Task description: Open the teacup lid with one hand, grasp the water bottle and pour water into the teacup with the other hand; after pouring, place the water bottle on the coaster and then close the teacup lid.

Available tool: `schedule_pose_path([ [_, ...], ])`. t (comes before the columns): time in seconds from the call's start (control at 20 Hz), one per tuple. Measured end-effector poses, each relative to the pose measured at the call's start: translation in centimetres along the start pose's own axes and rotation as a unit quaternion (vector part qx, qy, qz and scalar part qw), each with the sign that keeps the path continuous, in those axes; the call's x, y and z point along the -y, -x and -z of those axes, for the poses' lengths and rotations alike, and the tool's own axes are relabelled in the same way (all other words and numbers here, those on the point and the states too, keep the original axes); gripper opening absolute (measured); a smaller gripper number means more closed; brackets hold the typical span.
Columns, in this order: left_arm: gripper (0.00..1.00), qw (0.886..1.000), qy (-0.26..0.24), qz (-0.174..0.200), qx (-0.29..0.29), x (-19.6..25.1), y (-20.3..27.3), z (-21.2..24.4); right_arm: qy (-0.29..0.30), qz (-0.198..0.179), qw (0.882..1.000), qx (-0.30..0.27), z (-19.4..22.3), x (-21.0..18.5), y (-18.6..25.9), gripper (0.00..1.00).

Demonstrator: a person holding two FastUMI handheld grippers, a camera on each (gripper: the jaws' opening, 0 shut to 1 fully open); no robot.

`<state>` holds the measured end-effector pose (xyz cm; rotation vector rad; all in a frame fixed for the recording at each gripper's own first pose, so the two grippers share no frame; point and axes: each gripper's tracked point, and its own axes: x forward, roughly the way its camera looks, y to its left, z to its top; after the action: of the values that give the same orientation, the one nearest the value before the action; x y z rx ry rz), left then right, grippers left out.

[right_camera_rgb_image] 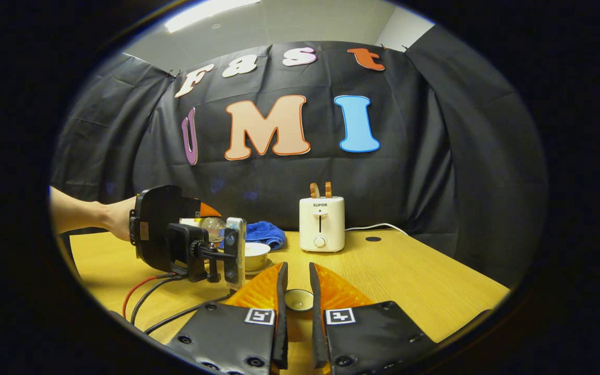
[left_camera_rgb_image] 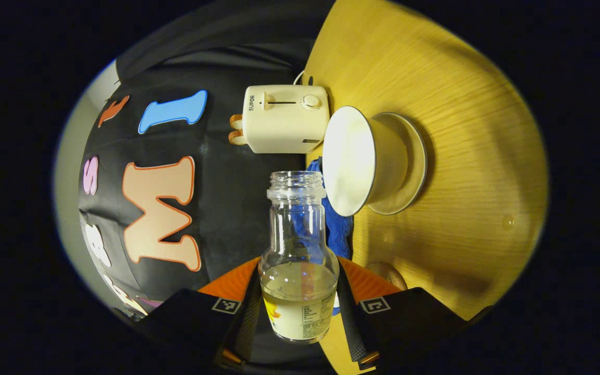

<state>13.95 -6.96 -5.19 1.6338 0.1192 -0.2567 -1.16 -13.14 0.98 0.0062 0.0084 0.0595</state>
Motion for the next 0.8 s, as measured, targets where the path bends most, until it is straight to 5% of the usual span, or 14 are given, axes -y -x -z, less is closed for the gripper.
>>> schedule_pose_path([
  [0.8,0.67,0.99,-0.139,0.0,-0.011,-0.12,-0.01,0.23,0.004,-0.005,1.0,0.0,-0.08,-0.22,0.07,0.21],
])
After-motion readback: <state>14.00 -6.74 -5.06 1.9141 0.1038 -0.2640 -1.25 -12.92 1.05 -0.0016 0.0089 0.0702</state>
